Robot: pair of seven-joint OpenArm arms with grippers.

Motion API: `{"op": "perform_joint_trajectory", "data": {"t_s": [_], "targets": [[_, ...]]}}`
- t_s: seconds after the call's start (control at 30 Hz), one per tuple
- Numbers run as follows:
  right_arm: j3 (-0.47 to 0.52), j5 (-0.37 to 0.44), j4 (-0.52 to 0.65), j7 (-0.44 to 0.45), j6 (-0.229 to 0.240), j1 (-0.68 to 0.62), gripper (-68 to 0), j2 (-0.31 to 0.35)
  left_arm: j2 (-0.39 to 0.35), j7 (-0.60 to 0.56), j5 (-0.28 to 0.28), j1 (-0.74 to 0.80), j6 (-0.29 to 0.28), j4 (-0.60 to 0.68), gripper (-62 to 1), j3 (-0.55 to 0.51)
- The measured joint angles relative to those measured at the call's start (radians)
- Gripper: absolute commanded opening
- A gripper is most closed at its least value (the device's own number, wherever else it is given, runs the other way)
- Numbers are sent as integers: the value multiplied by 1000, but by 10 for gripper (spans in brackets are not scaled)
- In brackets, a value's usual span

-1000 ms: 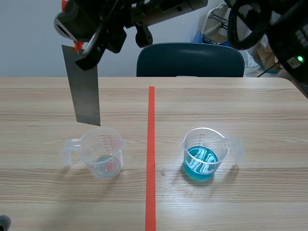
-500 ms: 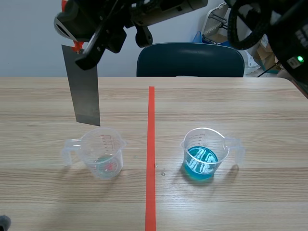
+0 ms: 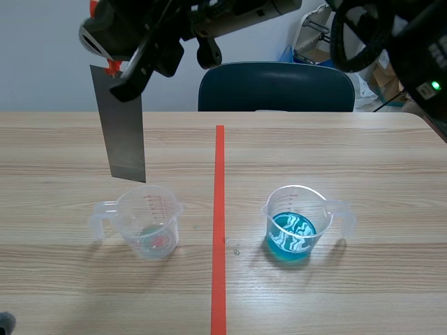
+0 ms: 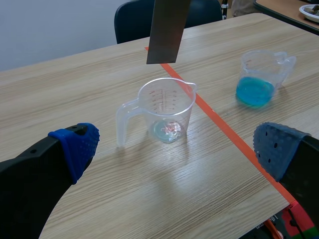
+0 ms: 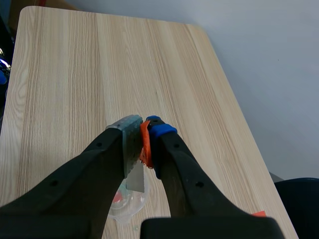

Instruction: Do the redox reaction experiment

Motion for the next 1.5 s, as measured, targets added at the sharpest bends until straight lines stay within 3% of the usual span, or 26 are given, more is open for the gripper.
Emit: {"op": "perform_joint_trajectory", "data": {"t_s": [0.17, 0.43, 0.6, 0.73, 1.1, 1.5], "targets": [[0, 0, 0, -23, 2, 0, -669, 7, 0, 0, 0, 0, 0, 0, 14, 0], [0, 0, 62, -24, 2, -3, -669, 95, 0, 0, 0, 0, 0, 0, 14, 0], [8, 0, 140, 28, 3, -27, -669, 185, 0, 0, 0, 0, 0, 0, 14, 0], [71, 0, 177, 65, 3, -92, -669, 254, 0, 0, 0, 0, 0, 0, 14, 0], [229, 1, 214, 165, 40, -215, -669, 461, 0, 0, 0, 0, 0, 0, 14, 0], [341, 1, 270, 332, 40, -383, -669, 714, 0, 65, 0, 0, 0, 0, 14, 0]]}}
